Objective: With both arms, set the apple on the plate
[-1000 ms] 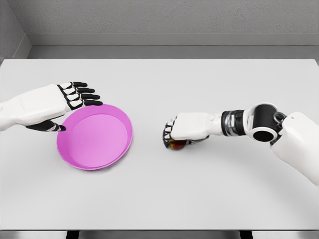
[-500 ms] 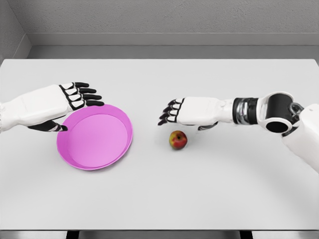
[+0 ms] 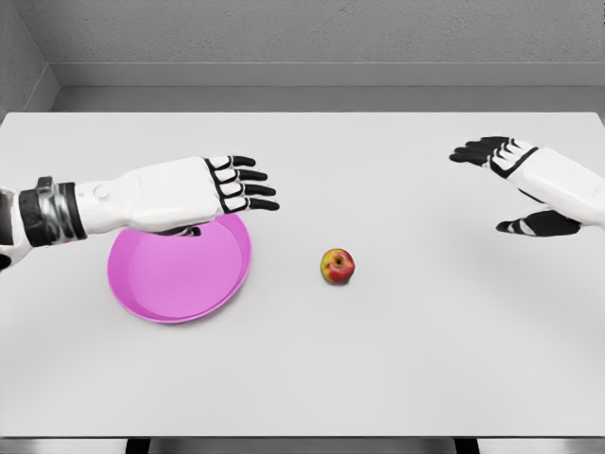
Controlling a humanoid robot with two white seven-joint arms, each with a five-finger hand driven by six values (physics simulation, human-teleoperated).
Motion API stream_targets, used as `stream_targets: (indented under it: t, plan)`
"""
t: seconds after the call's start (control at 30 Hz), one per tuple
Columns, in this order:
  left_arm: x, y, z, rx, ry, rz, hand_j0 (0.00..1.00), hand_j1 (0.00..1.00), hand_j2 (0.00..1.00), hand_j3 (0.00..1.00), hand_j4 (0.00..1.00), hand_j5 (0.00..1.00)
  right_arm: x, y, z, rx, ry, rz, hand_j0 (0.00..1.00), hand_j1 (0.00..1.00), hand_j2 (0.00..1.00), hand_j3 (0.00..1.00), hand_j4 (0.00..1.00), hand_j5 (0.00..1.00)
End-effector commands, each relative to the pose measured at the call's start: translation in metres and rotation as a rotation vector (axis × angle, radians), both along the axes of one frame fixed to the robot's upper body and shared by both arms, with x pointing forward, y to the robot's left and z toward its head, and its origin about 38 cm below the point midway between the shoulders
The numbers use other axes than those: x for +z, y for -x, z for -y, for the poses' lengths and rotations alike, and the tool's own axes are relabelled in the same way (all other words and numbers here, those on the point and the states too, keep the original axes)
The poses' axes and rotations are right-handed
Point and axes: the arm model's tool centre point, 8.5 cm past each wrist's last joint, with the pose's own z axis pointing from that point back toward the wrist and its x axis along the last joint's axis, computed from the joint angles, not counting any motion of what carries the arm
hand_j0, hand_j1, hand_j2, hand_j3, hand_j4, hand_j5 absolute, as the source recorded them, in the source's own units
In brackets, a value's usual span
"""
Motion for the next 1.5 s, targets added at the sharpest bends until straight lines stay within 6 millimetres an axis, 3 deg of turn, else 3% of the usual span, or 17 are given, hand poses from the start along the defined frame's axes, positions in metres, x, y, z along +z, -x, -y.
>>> stream_targets:
  t: [0.0,0.1,0.2,0.33,0.6,1.17,1.47]
  plan:
    - [-0.033,0.006,0.021,-0.051,-0.017,-0.089,1.00,1.00,1.00,1.00,1.00,1.00,0.018,0.005,0.010,-0.026,-0.095,0.057,1.00,1.00,1.00,1.00,1.00,1.00]
    - [-0.040,-0.006,0.052,-0.106,-0.038,-0.104,1.00,1.00,1.00,1.00,1.00,1.00,0.009,0.013,0.023,-0.091,-0.163,0.062,1.00,1.00,1.00,1.00,1.00,1.00]
    - [-0.053,-0.026,0.081,-0.128,-0.068,-0.133,1.00,1.00,1.00,1.00,1.00,1.00,-0.008,0.014,0.022,-0.107,-0.205,0.027,1.00,1.00,1.00,1.00,1.00,1.00]
    - [-0.059,-0.034,0.104,-0.152,-0.091,-0.147,1.00,1.00,1.00,1.00,1.00,1.00,-0.015,0.016,0.022,-0.116,-0.235,0.016,1.00,1.00,1.00,1.00,1.00,1.00]
    - [-0.060,-0.034,0.126,-0.193,-0.091,-0.168,1.00,1.00,1.00,1.00,1.00,1.00,-0.017,0.015,0.024,-0.123,-0.241,0.010,1.00,1.00,1.00,1.00,1.00,1.00]
    - [-0.083,-0.044,0.139,-0.168,-0.104,-0.261,1.00,1.00,1.00,1.00,1.00,1.00,-0.018,0.015,0.025,-0.125,-0.238,0.008,1.00,1.00,1.00,1.00,1.00,1.00]
    - [-0.084,-0.041,0.148,-0.188,-0.113,-0.268,1.00,1.00,1.00,1.00,1.00,1.00,-0.018,0.015,0.025,-0.125,-0.238,0.008,1.00,1.00,1.00,1.00,1.00,1.00]
